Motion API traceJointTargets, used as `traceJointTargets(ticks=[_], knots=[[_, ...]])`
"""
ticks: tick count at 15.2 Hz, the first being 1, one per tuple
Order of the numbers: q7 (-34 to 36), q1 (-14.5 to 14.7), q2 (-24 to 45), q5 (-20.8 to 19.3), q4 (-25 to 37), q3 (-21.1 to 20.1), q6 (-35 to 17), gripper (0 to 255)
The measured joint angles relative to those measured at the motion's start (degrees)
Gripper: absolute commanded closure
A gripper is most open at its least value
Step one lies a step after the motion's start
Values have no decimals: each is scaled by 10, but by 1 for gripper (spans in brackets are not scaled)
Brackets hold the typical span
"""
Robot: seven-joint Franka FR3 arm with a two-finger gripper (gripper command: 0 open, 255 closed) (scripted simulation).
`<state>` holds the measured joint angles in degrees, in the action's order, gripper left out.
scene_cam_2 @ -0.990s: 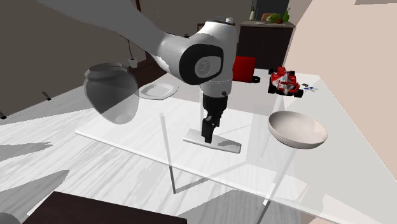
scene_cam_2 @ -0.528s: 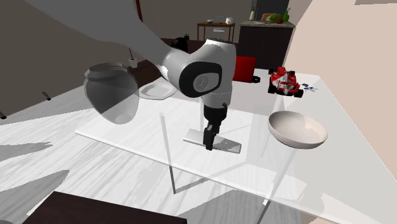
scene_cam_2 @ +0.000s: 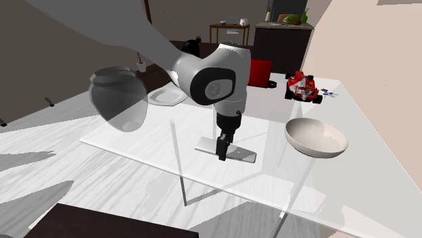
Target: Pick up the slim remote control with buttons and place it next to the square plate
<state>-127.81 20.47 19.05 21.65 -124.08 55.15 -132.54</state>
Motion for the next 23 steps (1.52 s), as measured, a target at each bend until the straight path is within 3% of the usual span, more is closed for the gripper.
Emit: traceJointTargets(ticks=[11, 23], knots=[[2, 2, -3, -4, 0, 3, 2, 255], [63, 52, -77, -92, 29, 56, 70, 255]])
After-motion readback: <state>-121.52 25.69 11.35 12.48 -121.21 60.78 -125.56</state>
